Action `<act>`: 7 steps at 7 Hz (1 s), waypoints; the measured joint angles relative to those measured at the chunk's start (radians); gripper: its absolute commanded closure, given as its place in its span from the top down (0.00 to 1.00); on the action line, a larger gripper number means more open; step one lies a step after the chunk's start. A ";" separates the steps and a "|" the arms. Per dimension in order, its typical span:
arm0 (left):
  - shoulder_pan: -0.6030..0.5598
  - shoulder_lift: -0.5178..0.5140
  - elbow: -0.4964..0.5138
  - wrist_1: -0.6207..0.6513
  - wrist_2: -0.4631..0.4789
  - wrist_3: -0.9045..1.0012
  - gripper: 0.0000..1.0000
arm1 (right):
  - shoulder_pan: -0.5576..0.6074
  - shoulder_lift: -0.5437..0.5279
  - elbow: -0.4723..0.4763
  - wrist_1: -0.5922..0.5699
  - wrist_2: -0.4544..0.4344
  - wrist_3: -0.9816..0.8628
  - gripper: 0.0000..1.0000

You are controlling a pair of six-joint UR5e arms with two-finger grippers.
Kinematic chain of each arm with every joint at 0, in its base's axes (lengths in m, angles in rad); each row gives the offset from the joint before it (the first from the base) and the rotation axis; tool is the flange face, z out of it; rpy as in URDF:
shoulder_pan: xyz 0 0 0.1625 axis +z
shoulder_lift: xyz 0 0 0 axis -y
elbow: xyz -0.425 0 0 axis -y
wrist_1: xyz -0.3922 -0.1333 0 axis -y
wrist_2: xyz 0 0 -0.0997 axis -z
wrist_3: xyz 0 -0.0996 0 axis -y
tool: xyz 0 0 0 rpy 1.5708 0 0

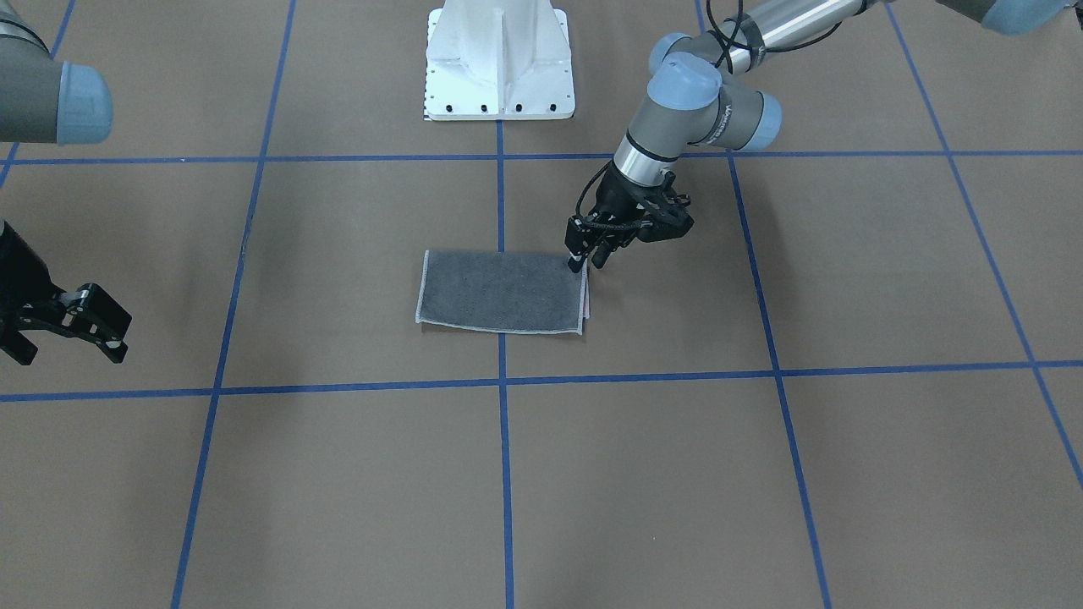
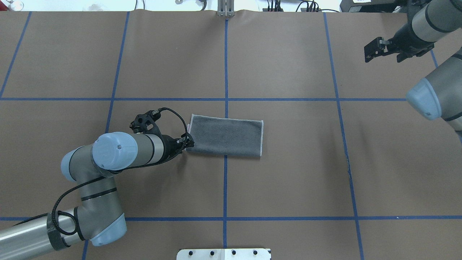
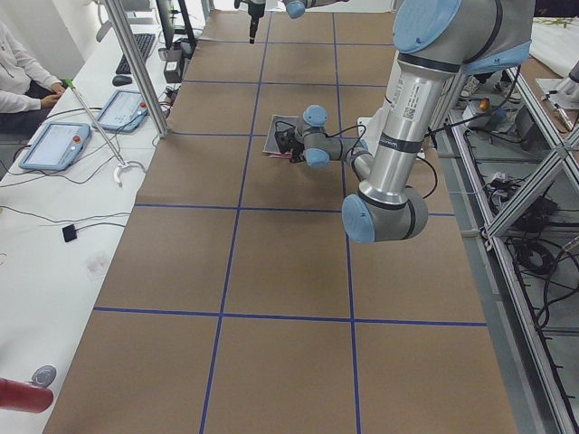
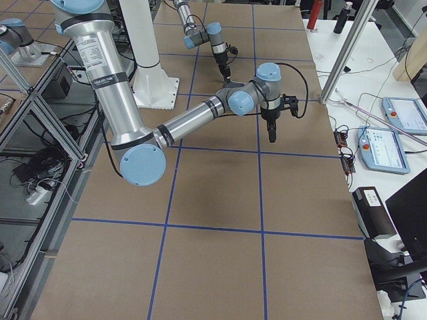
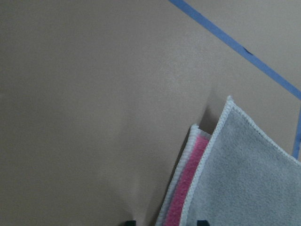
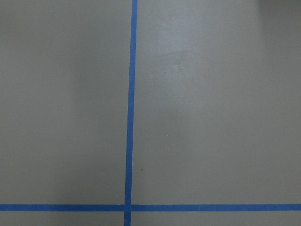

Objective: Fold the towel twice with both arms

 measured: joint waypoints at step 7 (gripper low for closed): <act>0.001 -0.001 -0.003 -0.001 -0.001 0.004 0.00 | 0.005 -0.002 0.001 0.001 0.002 0.000 1.00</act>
